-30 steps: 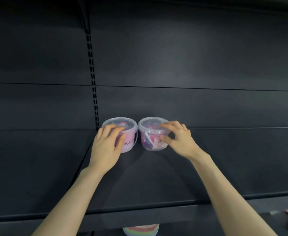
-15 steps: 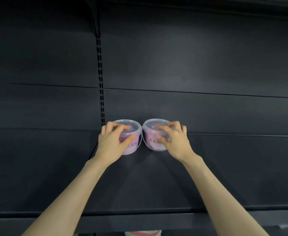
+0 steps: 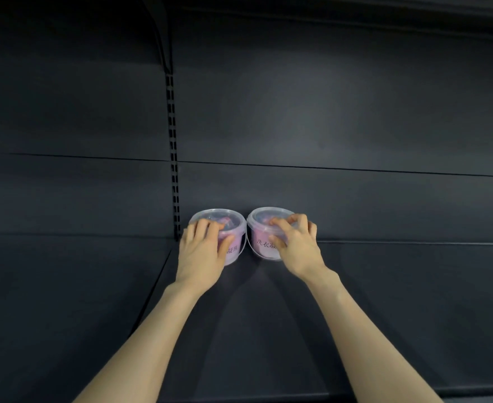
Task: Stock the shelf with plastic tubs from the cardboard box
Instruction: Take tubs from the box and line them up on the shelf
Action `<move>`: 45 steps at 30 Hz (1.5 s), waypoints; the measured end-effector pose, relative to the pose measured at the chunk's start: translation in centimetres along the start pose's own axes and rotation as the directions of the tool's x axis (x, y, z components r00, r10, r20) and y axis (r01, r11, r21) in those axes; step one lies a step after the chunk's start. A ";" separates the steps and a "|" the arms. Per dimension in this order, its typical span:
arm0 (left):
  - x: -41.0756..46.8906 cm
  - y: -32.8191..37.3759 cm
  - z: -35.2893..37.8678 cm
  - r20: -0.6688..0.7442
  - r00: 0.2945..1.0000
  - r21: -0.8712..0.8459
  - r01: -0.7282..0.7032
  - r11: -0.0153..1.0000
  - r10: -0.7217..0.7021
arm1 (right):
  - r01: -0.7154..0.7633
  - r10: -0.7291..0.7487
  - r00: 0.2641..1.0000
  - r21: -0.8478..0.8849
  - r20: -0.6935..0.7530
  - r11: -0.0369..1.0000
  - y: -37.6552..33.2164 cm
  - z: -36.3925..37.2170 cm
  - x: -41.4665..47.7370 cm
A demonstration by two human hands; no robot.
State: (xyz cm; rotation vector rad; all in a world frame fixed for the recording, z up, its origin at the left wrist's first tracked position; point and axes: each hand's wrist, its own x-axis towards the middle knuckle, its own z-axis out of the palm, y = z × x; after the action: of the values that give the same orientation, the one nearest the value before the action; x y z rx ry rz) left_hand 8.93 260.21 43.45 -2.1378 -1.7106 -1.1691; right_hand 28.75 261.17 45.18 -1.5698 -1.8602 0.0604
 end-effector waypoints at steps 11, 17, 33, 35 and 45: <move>0.1 1.4 -2.3 0.075 0.997 0.147 0.019 0.989 -0.030 | -0.024 0.031 0.993 -0.066 0.115 0.998 -1.1 -2.0 -1.7; -2.7 7.7 -6.9 -0.030 0.989 -0.019 -0.147 0.989 0.146 | 0.060 -0.057 0.997 0.058 -0.045 0.997 -1.4 -7.1 -5.9; -33.2 28.4 -1.8 0.132 0.989 -0.295 -0.027 0.955 0.069 | -0.013 -0.012 0.994 0.219 0.112 0.976 16.4 -15.7 -37.7; -37.3 29.2 0.8 0.231 0.973 -0.306 0.054 0.950 0.020 | -0.102 0.057 0.977 0.217 0.205 0.971 18.9 -14.5 -41.3; -52.8 29.4 12.4 0.560 0.788 -0.251 0.457 0.854 -0.257 | -0.374 0.299 0.803 0.046 0.516 0.926 29.3 -5.6 -54.9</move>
State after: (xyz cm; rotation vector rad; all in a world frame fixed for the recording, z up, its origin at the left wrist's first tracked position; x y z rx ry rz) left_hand 38.73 217.67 10.17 -2.6053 -2.3894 -1.1620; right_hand 58.19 218.35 10.47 -1.8878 -1.8601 0.8251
